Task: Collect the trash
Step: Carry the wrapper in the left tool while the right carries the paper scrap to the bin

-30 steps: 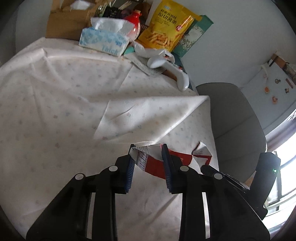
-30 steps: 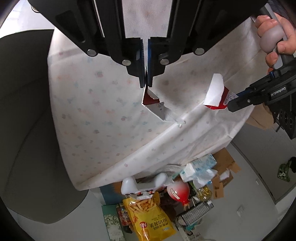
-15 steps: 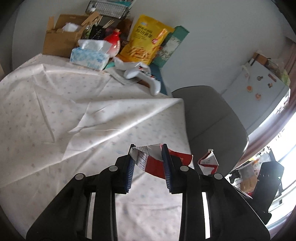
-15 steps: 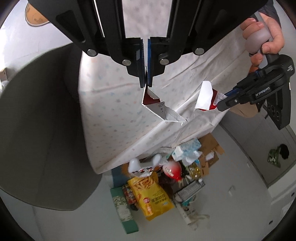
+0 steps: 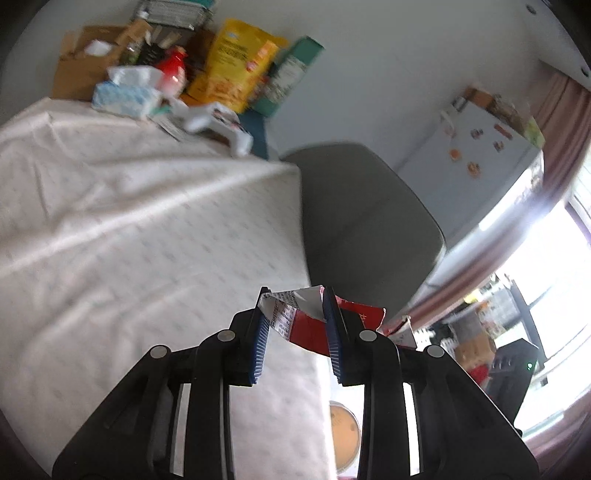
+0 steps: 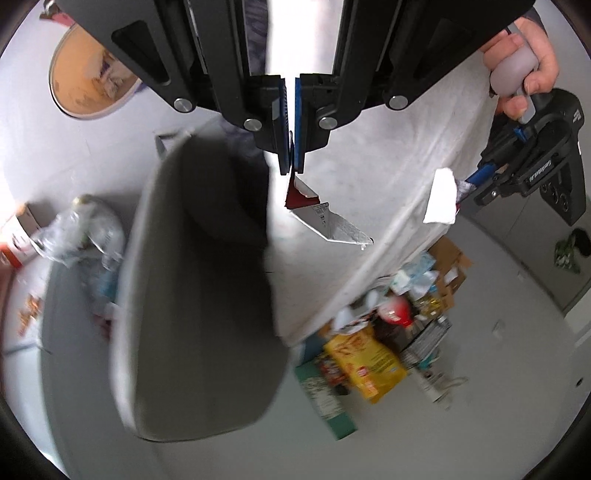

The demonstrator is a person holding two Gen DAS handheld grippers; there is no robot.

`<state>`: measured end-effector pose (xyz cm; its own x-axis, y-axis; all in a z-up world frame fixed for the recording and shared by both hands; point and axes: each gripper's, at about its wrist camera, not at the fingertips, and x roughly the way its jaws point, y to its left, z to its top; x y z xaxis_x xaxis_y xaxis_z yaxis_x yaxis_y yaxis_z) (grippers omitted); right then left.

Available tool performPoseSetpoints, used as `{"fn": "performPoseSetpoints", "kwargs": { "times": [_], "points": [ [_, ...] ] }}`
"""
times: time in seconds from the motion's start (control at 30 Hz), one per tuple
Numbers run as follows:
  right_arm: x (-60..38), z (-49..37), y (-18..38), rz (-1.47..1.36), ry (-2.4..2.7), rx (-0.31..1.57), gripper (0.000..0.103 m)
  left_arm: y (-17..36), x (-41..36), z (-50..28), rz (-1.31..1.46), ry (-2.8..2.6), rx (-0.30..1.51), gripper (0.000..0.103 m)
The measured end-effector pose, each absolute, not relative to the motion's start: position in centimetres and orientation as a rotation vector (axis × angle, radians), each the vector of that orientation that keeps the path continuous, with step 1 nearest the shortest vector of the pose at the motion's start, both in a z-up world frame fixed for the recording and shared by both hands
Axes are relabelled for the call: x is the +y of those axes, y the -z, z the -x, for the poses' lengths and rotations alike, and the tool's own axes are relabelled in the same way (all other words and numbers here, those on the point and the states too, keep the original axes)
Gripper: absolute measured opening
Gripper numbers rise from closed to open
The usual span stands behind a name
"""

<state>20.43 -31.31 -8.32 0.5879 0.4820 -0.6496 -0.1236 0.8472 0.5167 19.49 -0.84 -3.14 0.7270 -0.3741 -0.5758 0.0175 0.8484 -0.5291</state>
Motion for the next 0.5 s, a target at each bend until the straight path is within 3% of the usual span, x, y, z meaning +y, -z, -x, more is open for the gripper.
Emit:
{"fn": "performPoseSetpoints", "kwargs": {
  "times": [0.5],
  "points": [
    [-44.5,-13.1,15.8,-0.533,-0.051,0.977,0.004,9.6,-16.2,-19.8,0.409,0.425,0.947,0.028]
  ]
}}
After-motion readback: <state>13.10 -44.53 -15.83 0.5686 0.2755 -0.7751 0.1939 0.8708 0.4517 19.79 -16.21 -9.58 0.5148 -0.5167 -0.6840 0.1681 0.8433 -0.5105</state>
